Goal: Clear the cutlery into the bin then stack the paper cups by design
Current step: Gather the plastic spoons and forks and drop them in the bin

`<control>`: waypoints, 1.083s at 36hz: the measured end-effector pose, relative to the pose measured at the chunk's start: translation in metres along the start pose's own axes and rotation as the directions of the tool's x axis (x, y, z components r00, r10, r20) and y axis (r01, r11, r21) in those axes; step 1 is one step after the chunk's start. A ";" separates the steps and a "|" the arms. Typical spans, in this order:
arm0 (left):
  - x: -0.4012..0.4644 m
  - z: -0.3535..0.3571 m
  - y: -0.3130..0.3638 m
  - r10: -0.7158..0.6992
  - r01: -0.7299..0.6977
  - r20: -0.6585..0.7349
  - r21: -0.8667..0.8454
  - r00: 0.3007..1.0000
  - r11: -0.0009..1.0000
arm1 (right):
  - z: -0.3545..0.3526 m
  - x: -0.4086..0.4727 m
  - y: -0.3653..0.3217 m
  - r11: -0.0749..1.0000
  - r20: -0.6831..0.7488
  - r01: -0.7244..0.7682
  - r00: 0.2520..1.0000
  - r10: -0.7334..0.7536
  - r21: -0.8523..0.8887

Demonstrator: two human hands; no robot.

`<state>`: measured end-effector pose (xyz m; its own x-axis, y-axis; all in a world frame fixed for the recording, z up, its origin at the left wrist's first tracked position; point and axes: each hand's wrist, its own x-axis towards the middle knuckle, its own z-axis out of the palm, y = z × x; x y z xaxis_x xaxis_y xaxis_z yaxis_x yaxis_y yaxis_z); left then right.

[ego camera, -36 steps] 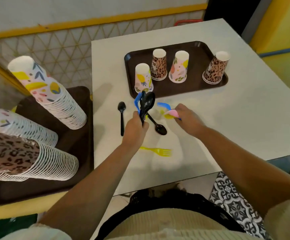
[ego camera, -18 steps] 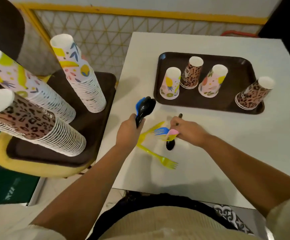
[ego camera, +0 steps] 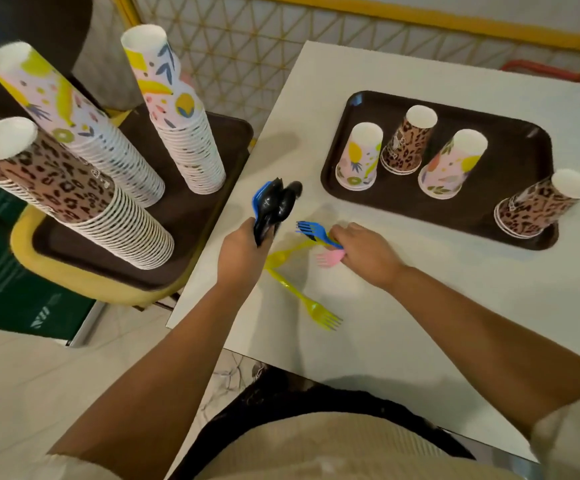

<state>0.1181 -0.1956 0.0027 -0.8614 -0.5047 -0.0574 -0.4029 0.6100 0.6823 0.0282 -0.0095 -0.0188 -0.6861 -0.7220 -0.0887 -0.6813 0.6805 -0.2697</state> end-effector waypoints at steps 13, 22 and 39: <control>-0.017 -0.010 -0.016 -0.004 0.004 0.001 0.003 1.000 1.000 | 0.020 0.030 -0.021 0.991 0.097 0.085 0.991 -0.095 0.108; -0.016 -0.007 -0.015 0.146 -0.155 0.183 0.033 0.972 0.987 | 0.014 0.023 0.007 0.961 0.040 -0.131 0.991 0.125 0.245; 0.002 0.016 -0.017 0.296 -0.560 0.659 0.230 0.691 0.796 | 0.000 0.027 0.007 0.690 0.079 -0.419 0.880 0.468 0.590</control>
<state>0.1180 -0.1975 -0.0212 -0.9186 0.2341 -0.3183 0.0903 0.9086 0.4077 0.0054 -0.0243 -0.0228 -0.9026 -0.3271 -0.2798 -0.0317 0.6987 -0.7147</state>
